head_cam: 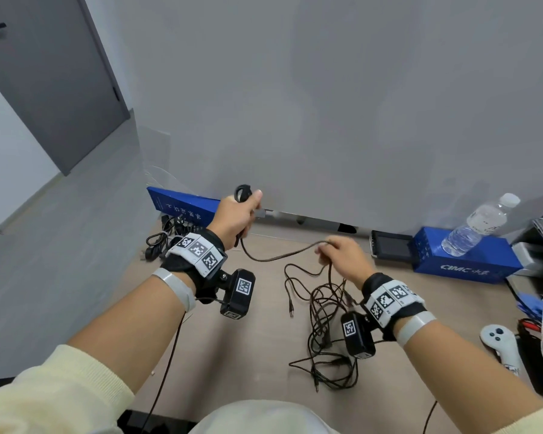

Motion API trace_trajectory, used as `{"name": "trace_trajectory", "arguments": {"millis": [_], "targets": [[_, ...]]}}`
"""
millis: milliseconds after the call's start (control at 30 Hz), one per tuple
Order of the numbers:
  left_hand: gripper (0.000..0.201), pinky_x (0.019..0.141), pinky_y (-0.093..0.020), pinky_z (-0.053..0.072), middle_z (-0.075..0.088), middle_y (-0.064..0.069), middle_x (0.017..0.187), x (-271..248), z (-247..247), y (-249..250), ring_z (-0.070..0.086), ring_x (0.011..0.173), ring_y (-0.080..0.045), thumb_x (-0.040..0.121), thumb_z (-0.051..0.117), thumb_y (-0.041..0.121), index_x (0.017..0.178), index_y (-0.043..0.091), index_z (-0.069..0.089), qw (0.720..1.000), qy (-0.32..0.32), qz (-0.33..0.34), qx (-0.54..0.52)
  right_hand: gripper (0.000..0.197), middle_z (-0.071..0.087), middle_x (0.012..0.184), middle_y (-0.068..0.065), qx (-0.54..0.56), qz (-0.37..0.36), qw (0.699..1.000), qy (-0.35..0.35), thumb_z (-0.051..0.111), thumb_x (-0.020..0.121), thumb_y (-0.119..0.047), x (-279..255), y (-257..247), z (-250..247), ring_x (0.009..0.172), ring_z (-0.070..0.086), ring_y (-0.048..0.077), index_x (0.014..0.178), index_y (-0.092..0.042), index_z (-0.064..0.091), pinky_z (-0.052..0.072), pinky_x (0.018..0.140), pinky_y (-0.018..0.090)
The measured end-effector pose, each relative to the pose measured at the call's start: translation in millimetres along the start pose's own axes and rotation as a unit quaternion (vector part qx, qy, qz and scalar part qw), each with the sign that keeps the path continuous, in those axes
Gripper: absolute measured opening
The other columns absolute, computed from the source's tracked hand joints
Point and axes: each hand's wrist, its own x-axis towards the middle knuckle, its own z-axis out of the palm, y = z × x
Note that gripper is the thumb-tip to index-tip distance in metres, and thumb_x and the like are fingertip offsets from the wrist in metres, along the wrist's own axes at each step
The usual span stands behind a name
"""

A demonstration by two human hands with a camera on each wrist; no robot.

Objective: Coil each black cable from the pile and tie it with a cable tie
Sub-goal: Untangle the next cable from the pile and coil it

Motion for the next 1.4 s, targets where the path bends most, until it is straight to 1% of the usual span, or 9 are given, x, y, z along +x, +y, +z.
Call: {"name": "trace_trajectory", "arguments": {"millis": [133,267,367,600,800,933,1067,1200,1400], "targets": [[0.028,0.041,-0.023,0.026,0.039,0.004,0.055,-6.6,12.3,-13.3,0.032,0.045,-0.010,0.100,0.058,0.037,0.089,0.011,0.063,0.998,-0.042,-0.020,0.051,0.030,0.067,0.067,-0.005,0.043,-0.087,0.995,-0.031,0.050,0.089,-0.002,-5.3,-44.3,-13.1,0.065,0.062,0.011,0.088,-0.020,0.074,0.049,0.072,0.028],[0.028,0.044,-0.026,0.024,0.040,0.007,0.053,-6.8,17.4,-15.1,0.030,0.046,-0.011,0.098,0.059,0.039,0.092,0.012,0.063,0.997,-0.056,-0.024,0.049,0.014,0.061,0.067,-0.014,-0.103,-0.115,0.970,-0.186,0.069,0.089,-0.021,-8.5,-56.2,-12.5,0.060,0.054,0.001,0.096,-0.031,0.076,0.044,0.063,0.018],[0.028,0.045,-0.027,0.021,0.036,0.007,0.053,-5.0,16.6,-15.3,0.027,0.046,-0.011,0.098,0.060,0.039,0.097,0.012,0.062,0.998,-0.052,-0.022,0.033,0.013,0.066,0.075,-0.018,-0.178,-0.107,0.946,-0.249,0.074,0.088,-0.032,-9.9,-46.8,-0.7,0.067,0.056,-0.004,0.100,-0.030,0.078,0.044,0.070,0.018],[0.041,0.042,-0.024,0.025,0.040,0.003,0.056,-11.4,17.0,-25.5,0.030,0.043,-0.011,0.095,0.063,0.044,0.098,0.003,0.065,0.988,-0.076,0.010,0.137,0.009,0.060,0.073,-0.014,-0.148,-0.121,0.966,-0.174,0.066,0.095,-0.025,-9.8,-48.2,8.7,0.064,0.051,-0.002,0.086,-0.025,0.068,0.037,0.061,0.015],[0.080,0.045,-0.021,0.032,0.042,0.005,0.061,-19.8,13.1,-37.9,0.035,0.047,-0.008,0.075,0.064,0.076,0.107,0.002,0.067,0.931,-0.236,-0.077,0.268,0.015,0.056,0.069,-0.012,-0.109,-0.106,0.988,-0.039,0.064,0.096,-0.027,-3.0,-45.6,5.5,0.064,0.048,0.002,0.083,-0.020,0.067,0.032,0.059,0.017],[0.037,0.046,-0.022,0.030,0.041,0.002,0.054,-23.5,15.5,-36.6,0.034,0.043,-0.009,0.085,0.074,0.046,0.076,0.011,0.065,0.888,-0.304,-0.103,0.331,0.013,0.058,0.071,-0.012,-0.070,-0.079,0.994,0.018,0.065,0.095,-0.025,1.4,-42.5,8.7,0.067,0.050,0.002,0.086,-0.017,0.070,0.036,0.062,0.019],[0.036,0.044,-0.021,0.029,0.048,0.003,0.059,-19.8,21.0,-36.6,0.035,0.044,-0.008,0.096,0.062,0.041,0.072,0.015,0.062,0.909,-0.288,-0.101,0.285,0.012,0.060,0.071,-0.012,-0.024,-0.067,0.996,0.054,0.066,0.095,-0.025,5.8,-39.1,9.1,0.068,0.052,0.003,0.086,-0.018,0.070,0.038,0.066,0.021],[0.037,0.052,-0.022,0.038,0.062,0.002,0.067,-17.0,14.8,-32.1,0.053,0.055,-0.009,0.102,0.050,0.041,0.074,0.018,0.056,0.924,-0.302,-0.091,0.216,0.017,0.059,0.065,-0.010,0.003,-0.063,0.997,0.040,0.062,0.097,-0.026,6.2,-29.9,-1.9,0.061,0.055,0.007,0.086,-0.016,0.069,0.041,0.062,0.023],[0.033,0.042,-0.021,0.025,0.037,0.005,0.054,-20.5,12.6,-16.6,0.032,0.043,-0.009,0.106,0.043,0.036,0.083,0.016,0.056,0.946,-0.312,-0.073,0.049,0.030,0.071,0.072,0.006,0.033,-0.033,0.999,-0.019,0.047,0.103,-0.027,6.0,-8.2,-5.5,0.070,0.065,0.017,0.083,-0.013,0.064,0.050,0.074,0.040]]}}
